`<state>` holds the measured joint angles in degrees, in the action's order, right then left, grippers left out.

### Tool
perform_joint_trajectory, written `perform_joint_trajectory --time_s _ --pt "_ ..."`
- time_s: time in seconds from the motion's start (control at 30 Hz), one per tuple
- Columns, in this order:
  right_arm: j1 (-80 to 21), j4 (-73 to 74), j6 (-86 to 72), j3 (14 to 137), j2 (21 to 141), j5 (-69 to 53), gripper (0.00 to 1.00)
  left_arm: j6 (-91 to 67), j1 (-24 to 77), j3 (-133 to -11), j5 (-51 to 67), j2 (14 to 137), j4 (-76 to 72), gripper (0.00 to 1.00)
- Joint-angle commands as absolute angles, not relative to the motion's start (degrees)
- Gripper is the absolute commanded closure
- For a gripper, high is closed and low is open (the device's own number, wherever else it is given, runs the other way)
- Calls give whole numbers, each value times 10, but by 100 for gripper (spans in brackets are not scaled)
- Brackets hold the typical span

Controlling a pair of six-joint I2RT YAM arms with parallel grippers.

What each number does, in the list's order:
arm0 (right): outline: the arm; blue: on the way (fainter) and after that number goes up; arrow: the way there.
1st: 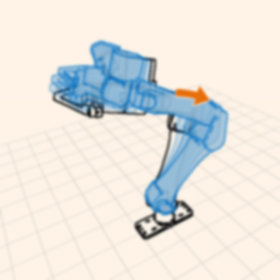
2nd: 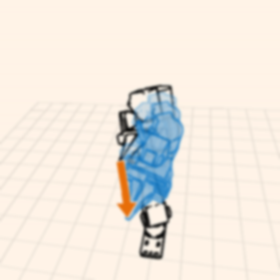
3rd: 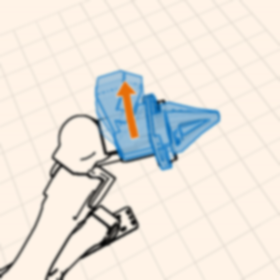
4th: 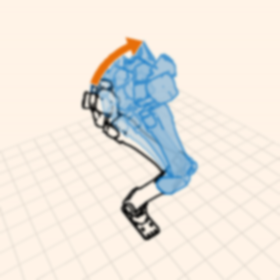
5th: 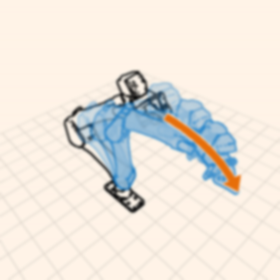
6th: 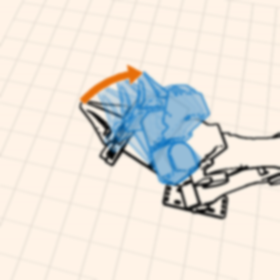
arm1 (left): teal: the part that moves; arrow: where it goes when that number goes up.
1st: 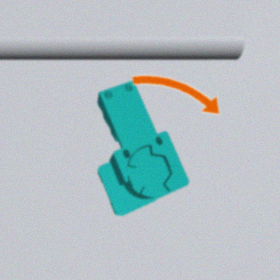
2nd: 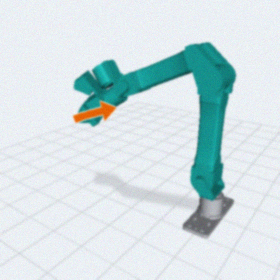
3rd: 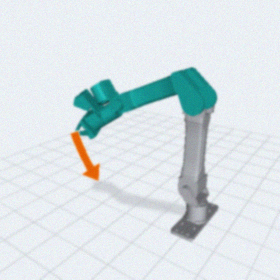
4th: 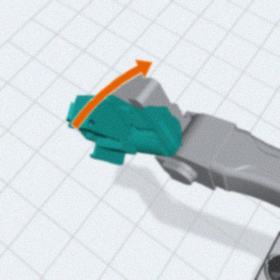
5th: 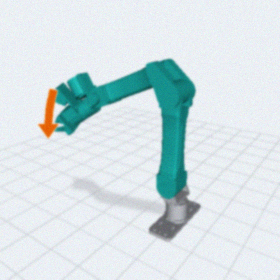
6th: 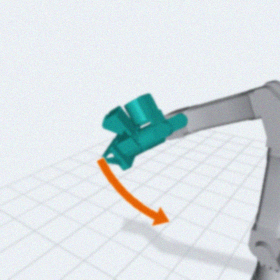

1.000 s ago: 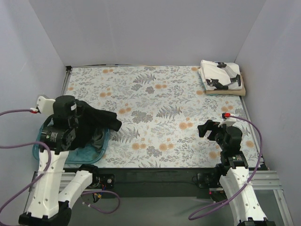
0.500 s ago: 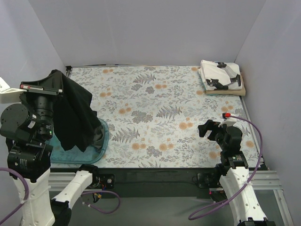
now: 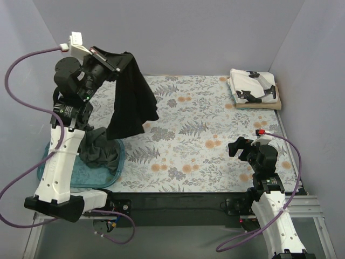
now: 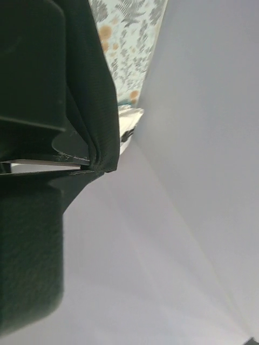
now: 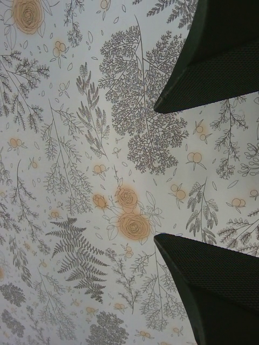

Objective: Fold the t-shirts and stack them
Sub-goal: Move the tshirt to the center of the board, then flatten the tshirt out

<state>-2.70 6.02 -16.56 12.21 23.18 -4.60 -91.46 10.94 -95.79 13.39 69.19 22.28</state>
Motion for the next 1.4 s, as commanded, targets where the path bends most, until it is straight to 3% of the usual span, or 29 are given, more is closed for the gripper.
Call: perform_joint_trajectory --time_s 0.0,0.13,0.4,0.53,0.67,0.73,0.77,0.8,0.87,1.0,1.1,1.37 --pt "-26 50 -165 124 229 -32 2 -916 172 -964 172 696 133 100" --pt "-27 49 -168 124 231 -27 2 -844 313 -1015 131 771 147 100" --pt "-26 55 -192 132 256 -22 2 -806 396 -1110 140 900 186 100" --pt "-27 60 -194 133 241 -7 2 -788 397 -998 8 837 191 100" --pt "-25 79 -283 124 215 20 2 -825 385 -826 -240 779 229 98" --pt "-26 81 -272 120 207 12 2 -847 347 -750 -230 774 242 85" --pt "-26 83 -264 121 205 11 2 -851 332 -733 -195 779 253 55" --pt "-26 88 -263 123 204 10 2 -852 319 -721 -172 783 261 43" --pt "-26 89 -258 128 207 4 2 -859 296 -703 -156 797 304 29" --pt "-27 92 -227 152 260 -52 2 -887 295 -664 -171 809 352 23" --pt "-32 102 -199 178 338 -112 2 -905 295 -577 -92 777 315 21" --pt "-182 68 -206 218 439 -70 8 -930 337 -383 9 669 275 20"
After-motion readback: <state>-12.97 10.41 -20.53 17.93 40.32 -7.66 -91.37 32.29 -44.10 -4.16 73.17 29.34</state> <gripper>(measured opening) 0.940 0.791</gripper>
